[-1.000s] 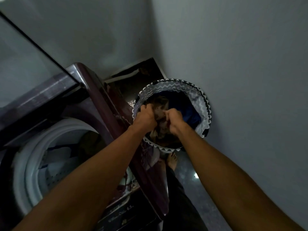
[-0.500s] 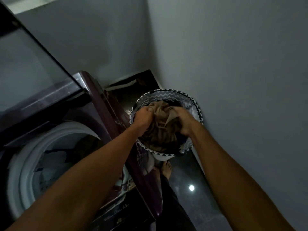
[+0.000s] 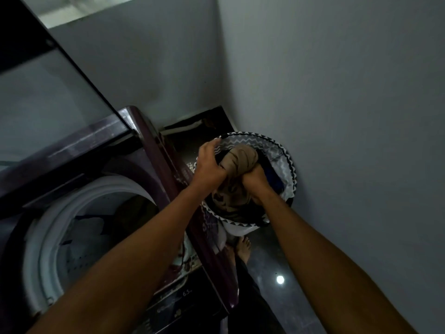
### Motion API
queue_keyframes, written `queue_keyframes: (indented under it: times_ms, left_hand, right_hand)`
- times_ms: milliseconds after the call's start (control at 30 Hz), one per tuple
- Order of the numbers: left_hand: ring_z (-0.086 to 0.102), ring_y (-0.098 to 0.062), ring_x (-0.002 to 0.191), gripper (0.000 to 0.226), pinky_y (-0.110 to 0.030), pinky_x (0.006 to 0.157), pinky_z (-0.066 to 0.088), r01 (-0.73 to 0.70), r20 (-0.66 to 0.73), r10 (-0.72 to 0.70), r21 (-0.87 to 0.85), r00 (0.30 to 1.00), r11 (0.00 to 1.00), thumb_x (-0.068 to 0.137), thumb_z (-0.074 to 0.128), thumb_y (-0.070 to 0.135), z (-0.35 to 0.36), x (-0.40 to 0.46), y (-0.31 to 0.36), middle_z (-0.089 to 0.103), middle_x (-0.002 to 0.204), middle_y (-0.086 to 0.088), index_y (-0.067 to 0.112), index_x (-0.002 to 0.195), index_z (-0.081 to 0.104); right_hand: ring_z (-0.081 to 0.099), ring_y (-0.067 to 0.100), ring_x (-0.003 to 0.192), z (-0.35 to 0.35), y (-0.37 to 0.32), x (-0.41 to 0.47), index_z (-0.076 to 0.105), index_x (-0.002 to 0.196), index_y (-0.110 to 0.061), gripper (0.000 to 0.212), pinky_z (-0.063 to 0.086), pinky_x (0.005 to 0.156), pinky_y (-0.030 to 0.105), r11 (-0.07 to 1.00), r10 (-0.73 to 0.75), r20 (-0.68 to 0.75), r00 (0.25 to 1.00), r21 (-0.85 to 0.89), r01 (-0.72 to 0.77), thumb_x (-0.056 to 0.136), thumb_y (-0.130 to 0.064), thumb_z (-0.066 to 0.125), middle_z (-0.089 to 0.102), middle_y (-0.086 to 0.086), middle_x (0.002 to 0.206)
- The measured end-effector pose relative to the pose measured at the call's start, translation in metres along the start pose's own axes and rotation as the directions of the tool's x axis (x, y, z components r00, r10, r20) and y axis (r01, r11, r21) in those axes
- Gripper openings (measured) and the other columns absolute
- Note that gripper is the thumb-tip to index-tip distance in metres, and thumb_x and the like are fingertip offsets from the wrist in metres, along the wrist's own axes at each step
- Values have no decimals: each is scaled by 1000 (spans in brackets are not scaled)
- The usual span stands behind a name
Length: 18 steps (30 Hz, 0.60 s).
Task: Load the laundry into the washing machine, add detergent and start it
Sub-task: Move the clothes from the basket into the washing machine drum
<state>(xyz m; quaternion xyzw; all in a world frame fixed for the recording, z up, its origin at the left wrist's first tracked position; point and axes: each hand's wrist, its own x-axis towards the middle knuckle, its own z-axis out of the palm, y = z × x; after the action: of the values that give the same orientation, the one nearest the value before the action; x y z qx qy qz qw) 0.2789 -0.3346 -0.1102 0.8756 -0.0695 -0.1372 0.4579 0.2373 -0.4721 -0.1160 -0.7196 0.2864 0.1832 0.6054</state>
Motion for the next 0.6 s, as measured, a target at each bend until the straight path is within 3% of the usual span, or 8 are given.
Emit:
queue_keyframes:
  times_ms: [33,133,200,333,400,433,533,600]
  left_hand:
    - [47,-14,123,68,-26,105,43,58,14,-58,-20,998,998,82,70,14,-1,0,-1,36,139,-7,15,143,41]
    - [50,-20,126,70,-36,107,44,82,59,-81,-3,995,997,82,74,27,-1,-1,0,41,141,-8,18,144,42]
    - [57,-16,121,70,-35,102,49,153,112,-132,-202,985,967,82,75,26,-3,-6,6,48,138,-5,18,144,43]
    - [61,-14,112,49,-29,86,53,269,122,-246,-595,962,757,92,63,21,-7,-13,21,58,130,-3,23,139,48]
    - [61,-19,113,31,-33,84,51,337,84,-401,-709,912,619,101,45,40,-10,-9,25,62,125,1,30,128,55]
    - [61,-22,115,39,-37,86,50,390,99,-463,-707,881,590,99,37,56,-10,-6,23,64,123,2,33,124,57]
    - [59,-33,114,76,-53,93,48,675,425,-530,-544,734,499,84,29,84,-14,-4,20,64,126,-3,32,132,56]
    - [59,-37,118,79,-62,97,46,764,668,-370,-565,645,311,85,30,82,-14,-5,28,63,131,-10,26,133,59]
  right_hand:
    - [54,25,117,-3,-4,-2,49,137,-10,37,37,91,14,994,13,-26,1000,112,-10,101,-15,48,53,12,136]
    - [63,30,102,-12,-20,-5,59,123,-16,32,54,89,45,853,127,-61,990,517,-78,96,-29,49,64,10,122]
    - [63,36,104,-19,-28,-3,63,121,-16,31,54,89,54,806,139,-65,988,588,-75,95,-25,47,67,16,117]
    - [64,30,93,-31,-47,-13,58,127,-5,39,57,65,33,679,132,-21,991,731,-75,100,-24,37,66,19,116]
    - [62,25,88,-37,-59,-21,61,114,-7,39,55,72,34,610,106,30,994,787,-89,103,-26,30,66,13,108]
    - [61,24,86,-41,-65,-24,61,111,-7,39,53,83,38,588,102,30,994,805,-85,103,-25,26,64,12,109]
    - [63,20,80,-47,-76,-29,57,114,-4,43,39,103,44,532,63,32,997,844,-61,105,-25,20,71,8,98]
    - [63,25,87,-39,-76,-34,56,119,-2,45,35,107,44,582,74,63,995,808,-95,105,-26,21,73,13,99]
